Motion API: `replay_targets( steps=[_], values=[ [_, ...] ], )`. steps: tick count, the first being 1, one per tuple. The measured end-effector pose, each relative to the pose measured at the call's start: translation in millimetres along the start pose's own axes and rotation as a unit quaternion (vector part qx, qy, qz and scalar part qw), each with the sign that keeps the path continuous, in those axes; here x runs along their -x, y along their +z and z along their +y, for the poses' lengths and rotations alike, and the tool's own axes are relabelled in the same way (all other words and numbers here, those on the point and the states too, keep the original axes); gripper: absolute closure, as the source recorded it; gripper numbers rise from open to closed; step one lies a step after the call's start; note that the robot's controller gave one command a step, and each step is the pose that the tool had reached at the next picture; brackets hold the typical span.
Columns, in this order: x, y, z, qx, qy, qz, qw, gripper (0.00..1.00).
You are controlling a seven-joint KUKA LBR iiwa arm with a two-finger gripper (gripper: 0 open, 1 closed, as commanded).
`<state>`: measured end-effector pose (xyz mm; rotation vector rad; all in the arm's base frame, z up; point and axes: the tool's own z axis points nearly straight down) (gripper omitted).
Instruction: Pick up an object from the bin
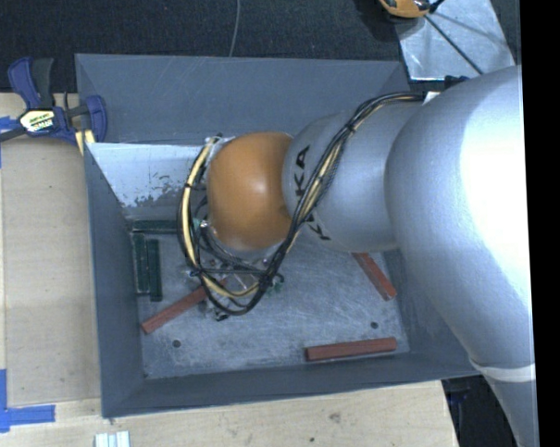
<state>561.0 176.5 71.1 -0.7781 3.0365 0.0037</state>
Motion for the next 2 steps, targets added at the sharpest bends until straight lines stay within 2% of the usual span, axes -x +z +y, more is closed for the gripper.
replay_targets(
  steps=[1,2],
  values=[
    [34.9,-121.2,15.3,0.000,-0.006,0.0016,1.0000,1.00],
    [34.7,-120.8,15.1,0.000,-0.006,0.0020,1.0000,1.00]
  ],
)
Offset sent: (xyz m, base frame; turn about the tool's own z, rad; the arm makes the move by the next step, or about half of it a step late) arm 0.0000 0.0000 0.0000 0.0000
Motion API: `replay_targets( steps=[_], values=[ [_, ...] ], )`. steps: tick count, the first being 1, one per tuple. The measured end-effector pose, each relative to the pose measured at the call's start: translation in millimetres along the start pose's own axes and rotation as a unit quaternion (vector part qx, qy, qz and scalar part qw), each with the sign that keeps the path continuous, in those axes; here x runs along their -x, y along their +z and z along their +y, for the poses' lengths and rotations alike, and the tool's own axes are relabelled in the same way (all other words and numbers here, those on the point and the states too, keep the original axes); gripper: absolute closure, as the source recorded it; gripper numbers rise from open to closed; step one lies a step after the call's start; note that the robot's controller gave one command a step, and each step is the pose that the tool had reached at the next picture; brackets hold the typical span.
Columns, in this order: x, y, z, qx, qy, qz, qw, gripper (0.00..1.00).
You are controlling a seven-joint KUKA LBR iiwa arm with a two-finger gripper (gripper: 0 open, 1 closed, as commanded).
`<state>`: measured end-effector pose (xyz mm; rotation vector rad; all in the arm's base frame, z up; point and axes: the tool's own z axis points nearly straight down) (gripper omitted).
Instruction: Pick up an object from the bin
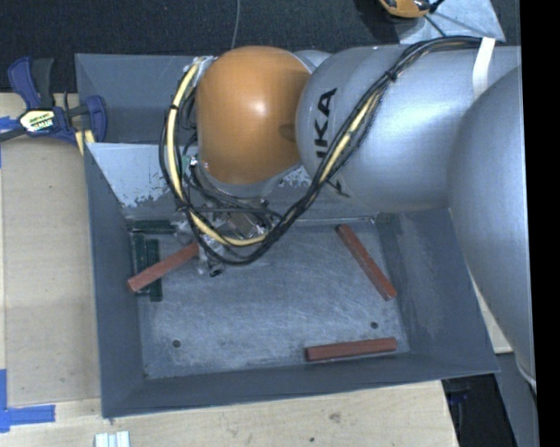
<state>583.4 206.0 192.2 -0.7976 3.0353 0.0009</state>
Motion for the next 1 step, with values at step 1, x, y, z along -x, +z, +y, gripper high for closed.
replay_targets(
  steps=[1],
  values=[
    [-7.9,-33.5,-0.5,0.001,-0.027,0.0037,0.9996,1.00]
  ],
)
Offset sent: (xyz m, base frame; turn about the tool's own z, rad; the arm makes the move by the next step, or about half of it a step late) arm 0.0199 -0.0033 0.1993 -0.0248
